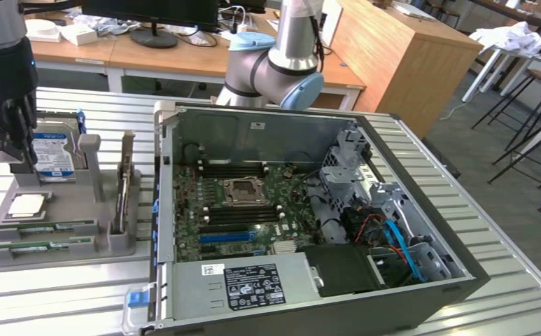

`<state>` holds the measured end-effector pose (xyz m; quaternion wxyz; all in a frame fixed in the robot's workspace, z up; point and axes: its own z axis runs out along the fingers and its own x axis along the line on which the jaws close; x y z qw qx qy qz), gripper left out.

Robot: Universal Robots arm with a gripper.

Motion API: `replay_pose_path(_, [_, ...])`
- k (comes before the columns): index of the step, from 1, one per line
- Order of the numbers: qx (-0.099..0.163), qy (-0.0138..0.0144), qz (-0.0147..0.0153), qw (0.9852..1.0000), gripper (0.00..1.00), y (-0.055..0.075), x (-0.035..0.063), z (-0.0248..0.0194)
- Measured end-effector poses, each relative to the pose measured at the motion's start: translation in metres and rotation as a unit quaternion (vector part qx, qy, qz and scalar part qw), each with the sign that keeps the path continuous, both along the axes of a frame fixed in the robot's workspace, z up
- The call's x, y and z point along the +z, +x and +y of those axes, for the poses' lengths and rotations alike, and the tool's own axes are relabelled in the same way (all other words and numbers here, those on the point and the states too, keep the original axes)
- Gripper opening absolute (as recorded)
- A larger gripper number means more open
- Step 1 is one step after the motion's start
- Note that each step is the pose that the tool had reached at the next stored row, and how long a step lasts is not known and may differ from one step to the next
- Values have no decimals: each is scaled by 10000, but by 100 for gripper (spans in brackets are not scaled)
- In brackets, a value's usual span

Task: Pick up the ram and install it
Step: 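Pick up the ram and move it above insertion slot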

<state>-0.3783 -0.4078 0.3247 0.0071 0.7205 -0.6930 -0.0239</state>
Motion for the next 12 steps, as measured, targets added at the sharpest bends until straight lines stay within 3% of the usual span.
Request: replay_pose_path(12, [100,24,-80,9999,24,-11,-24,0])
